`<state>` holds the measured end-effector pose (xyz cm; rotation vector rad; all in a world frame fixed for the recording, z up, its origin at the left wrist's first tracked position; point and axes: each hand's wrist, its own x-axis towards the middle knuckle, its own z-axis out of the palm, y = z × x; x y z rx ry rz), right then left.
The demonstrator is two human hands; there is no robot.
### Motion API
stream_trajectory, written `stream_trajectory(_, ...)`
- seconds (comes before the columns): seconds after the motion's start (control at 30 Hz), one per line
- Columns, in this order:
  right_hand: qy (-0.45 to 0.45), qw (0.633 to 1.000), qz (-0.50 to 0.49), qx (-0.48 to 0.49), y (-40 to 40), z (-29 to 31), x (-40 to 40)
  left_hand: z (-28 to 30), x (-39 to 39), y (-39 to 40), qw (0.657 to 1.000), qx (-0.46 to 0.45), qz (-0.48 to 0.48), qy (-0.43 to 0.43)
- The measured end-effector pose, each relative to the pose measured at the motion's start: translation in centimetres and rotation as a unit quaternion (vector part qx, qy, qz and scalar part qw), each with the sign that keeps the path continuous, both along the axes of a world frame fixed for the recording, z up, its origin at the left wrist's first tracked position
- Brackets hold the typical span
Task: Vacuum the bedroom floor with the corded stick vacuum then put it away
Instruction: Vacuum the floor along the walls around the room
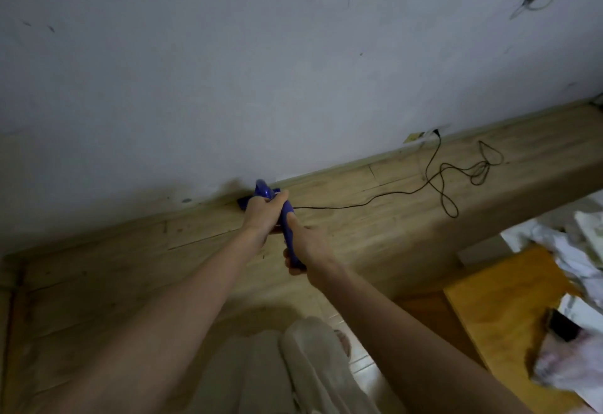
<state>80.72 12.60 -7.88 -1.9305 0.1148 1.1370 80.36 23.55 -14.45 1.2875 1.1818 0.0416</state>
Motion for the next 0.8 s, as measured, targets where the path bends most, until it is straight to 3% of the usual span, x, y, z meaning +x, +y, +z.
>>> stream_trajectory(0.27,-0.007,0.998,0.057,-0.027,-2.2,-0.6,-2.0,0.3,-3.1,-2.4,1.0,0.003,-0.001,0.01)
stream_trajectory(0.8,0.027,0.995,0.086,0.044,-3.9,-1.5,-8.8,1.5,-10.9,-4.3,0.996,0.036,0.063,0.048)
